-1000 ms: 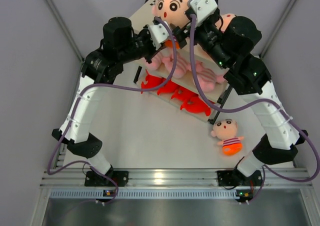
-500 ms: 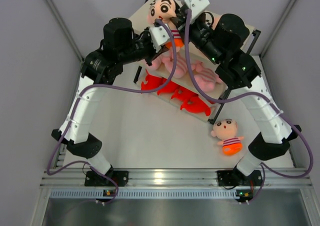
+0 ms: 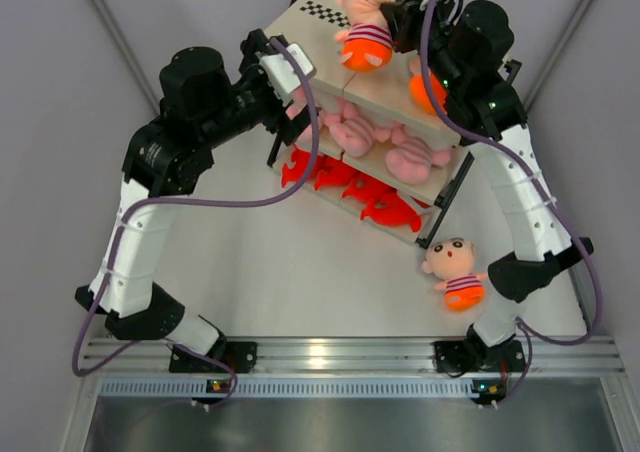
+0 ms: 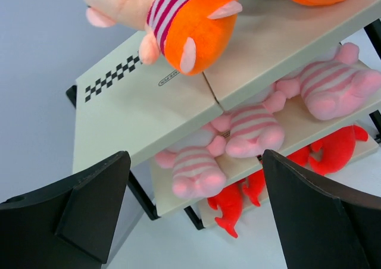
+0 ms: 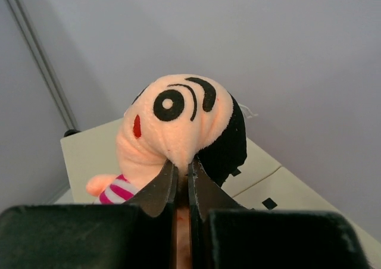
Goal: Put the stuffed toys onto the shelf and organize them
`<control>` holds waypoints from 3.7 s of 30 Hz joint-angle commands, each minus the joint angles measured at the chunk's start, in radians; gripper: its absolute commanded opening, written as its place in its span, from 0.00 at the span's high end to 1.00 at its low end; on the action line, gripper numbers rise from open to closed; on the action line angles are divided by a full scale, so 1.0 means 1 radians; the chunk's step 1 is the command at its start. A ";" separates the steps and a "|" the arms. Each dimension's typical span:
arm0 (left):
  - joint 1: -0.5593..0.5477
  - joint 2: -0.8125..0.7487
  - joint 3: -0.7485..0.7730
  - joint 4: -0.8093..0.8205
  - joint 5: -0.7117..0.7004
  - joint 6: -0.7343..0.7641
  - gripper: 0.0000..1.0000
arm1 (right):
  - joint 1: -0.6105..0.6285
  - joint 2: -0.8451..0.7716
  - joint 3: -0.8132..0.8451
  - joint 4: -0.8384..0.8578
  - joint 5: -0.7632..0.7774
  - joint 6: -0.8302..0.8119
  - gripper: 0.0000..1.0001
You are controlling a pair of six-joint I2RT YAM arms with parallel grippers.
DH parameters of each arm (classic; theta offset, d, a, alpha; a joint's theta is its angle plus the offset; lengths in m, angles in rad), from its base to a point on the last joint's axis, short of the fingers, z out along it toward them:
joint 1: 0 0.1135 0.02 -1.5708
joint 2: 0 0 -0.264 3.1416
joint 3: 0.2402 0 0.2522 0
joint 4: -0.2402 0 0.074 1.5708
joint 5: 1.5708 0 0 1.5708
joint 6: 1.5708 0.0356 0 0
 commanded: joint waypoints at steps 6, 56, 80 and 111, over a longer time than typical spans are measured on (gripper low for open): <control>-0.003 -0.153 -0.149 0.059 -0.141 0.017 0.02 | -0.054 0.086 0.117 0.027 -0.054 0.237 1.00; -0.003 -0.323 -0.431 0.041 -0.247 -0.003 0.02 | -0.164 -0.648 -0.410 -0.290 0.521 0.110 0.07; -0.003 -0.509 -0.665 -0.018 -0.249 -0.020 0.02 | -0.599 -1.012 -1.645 -0.268 -0.086 0.642 0.22; -0.016 -0.411 -0.697 -0.116 0.084 -0.064 0.02 | -0.455 -0.989 -1.230 -0.593 -0.631 0.426 1.00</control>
